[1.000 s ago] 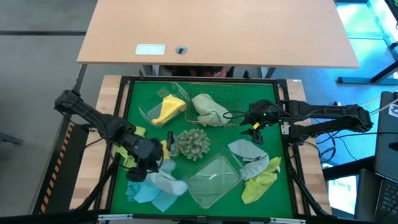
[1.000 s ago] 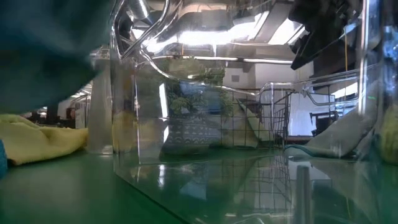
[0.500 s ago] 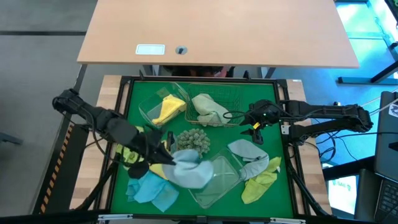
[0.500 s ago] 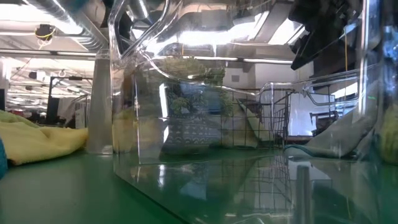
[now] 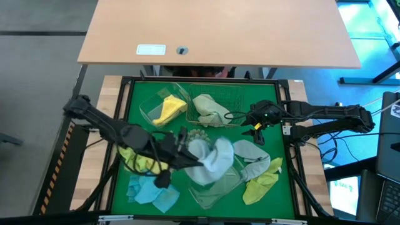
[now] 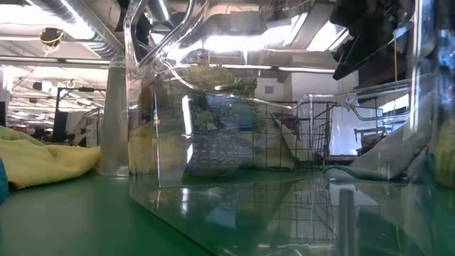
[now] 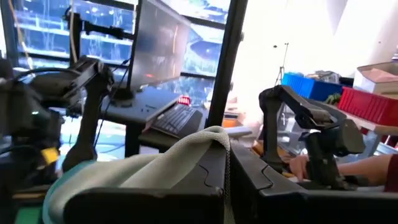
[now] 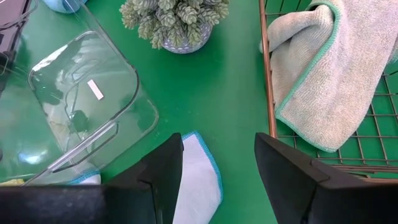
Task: Sort microfiber towel by color & place in baskets
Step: Put the left light blue microfiber towel into the bottom transparent bin
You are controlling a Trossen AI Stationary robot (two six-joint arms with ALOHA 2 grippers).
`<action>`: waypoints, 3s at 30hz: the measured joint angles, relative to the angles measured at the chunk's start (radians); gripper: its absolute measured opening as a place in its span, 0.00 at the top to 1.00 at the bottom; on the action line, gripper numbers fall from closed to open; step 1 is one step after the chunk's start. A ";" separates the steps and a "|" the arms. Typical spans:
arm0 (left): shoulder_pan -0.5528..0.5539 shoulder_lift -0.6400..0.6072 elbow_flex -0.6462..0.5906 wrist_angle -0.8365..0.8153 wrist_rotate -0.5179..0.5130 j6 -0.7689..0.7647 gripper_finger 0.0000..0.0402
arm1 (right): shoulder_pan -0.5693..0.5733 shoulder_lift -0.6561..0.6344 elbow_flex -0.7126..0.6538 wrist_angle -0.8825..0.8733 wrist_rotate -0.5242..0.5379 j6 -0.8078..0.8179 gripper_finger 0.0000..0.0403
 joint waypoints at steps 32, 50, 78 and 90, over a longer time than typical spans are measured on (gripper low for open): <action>0.018 0.328 -0.002 -0.181 -0.318 -0.110 1.00 | 0.000 0.000 0.000 -0.002 0.000 -0.008 0.51; 0.018 0.329 -0.002 -0.286 -0.196 -0.185 1.00 | 0.000 0.000 0.000 -0.002 0.000 -0.008 0.51; 0.019 0.435 -0.002 -0.285 -0.126 -0.192 0.84 | 0.000 0.000 0.000 -0.002 0.000 -0.008 0.51; 0.025 0.401 0.022 -0.292 -0.032 -0.181 0.68 | 0.000 0.000 0.000 -0.002 0.000 -0.008 0.51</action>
